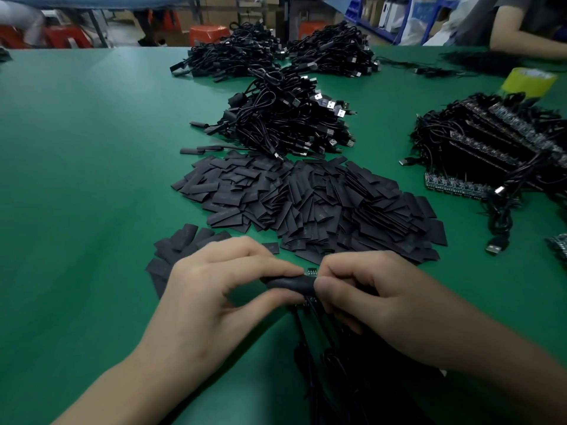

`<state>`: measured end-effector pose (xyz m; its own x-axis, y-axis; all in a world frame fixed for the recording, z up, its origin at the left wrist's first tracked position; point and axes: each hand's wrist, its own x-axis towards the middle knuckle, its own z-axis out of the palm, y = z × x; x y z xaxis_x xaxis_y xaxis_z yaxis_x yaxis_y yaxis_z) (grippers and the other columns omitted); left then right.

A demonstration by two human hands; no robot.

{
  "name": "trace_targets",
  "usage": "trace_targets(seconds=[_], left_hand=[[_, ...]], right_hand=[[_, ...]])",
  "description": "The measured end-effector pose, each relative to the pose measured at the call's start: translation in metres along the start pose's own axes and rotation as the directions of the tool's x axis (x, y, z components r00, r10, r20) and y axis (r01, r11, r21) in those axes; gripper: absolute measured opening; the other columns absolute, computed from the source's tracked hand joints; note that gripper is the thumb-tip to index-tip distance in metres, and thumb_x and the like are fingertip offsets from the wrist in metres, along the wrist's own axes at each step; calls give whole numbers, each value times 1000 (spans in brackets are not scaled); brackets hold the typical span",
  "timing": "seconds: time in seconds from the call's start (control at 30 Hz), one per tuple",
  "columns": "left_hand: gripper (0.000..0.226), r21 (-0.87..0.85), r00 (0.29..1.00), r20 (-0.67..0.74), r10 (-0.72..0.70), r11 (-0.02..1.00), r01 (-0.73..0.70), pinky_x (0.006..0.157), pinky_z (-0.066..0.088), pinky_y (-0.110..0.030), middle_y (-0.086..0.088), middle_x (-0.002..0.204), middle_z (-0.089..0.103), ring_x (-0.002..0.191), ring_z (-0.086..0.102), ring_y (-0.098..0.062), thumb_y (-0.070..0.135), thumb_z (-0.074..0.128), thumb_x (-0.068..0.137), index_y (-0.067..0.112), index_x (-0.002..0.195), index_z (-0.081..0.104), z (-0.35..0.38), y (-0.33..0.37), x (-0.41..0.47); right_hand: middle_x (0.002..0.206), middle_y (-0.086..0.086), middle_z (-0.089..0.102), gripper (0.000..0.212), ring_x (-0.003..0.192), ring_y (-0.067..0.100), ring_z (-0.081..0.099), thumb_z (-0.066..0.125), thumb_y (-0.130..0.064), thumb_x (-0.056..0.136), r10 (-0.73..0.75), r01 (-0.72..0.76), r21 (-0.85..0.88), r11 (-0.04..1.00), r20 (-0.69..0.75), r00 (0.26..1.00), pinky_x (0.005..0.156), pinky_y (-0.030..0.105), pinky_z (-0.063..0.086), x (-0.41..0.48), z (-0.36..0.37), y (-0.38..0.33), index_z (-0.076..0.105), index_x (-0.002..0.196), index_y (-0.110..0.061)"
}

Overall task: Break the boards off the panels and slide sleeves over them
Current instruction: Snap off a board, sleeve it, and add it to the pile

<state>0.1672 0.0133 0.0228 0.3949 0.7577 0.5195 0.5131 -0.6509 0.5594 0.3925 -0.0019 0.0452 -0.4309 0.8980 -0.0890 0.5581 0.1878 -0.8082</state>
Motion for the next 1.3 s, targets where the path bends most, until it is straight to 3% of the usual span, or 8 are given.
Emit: trace_targets(seconds=[0.1,0.23,0.43,0.67,0.87,1.07,1.3], left_hand=[[20,-14,1000,21,-4,1000,4,79,50,-20,16,89,69,85,66,-2,43,75,84,28,96,80,1,2,0],[19,-57,994,-65,-83,995,80,76,46,-12,17,85,69,82,67,-3,39,78,77,29,93,79,0,1,3],[20,-147,984,-109,-144,981,127,73,45,-13,14,86,70,84,68,-10,39,77,77,29,94,79,-1,1,2],[19,-111,994,-103,-45,993,34,75,47,-14,14,88,69,82,67,-6,31,79,78,25,97,78,0,5,1],[19,-114,994,-105,-4,993,-8,77,46,-12,11,88,69,83,67,-6,29,79,78,28,97,76,0,7,1],[17,-139,995,-98,-13,990,-1,76,45,-12,11,87,70,82,67,-6,29,79,78,27,95,78,-1,8,2],[19,-94,998,-54,30,995,-35,75,50,-18,8,88,70,83,68,-8,29,80,81,23,98,79,1,5,1]], right_hand=[[58,-6,60,26,47,1,47,55,-37,101,-9,10,9,1000,-21,1000,48,14,34,0,2,0,62,79,-25],[76,-2,71,3,59,7,60,63,-32,99,-25,47,199,979,-114,993,56,20,46,0,0,0,61,97,-33],[84,-2,73,11,72,13,70,69,-15,96,-147,194,154,969,-276,950,65,14,51,-3,2,-1,63,93,-24],[86,6,75,12,68,19,71,71,-11,95,-82,134,295,946,-182,980,66,26,57,-4,1,-1,62,92,-19],[83,11,76,10,61,16,66,70,-9,93,-23,51,439,897,-68,997,59,20,52,-3,-5,-3,60,92,-12],[82,14,76,9,55,14,59,71,-12,91,35,-51,545,837,39,999,50,17,43,-2,-9,-4,63,90,-17],[78,14,75,11,52,14,57,69,-4,92,69,-72,553,830,25,997,49,14,43,-2,-5,-5,58,92,-8]])
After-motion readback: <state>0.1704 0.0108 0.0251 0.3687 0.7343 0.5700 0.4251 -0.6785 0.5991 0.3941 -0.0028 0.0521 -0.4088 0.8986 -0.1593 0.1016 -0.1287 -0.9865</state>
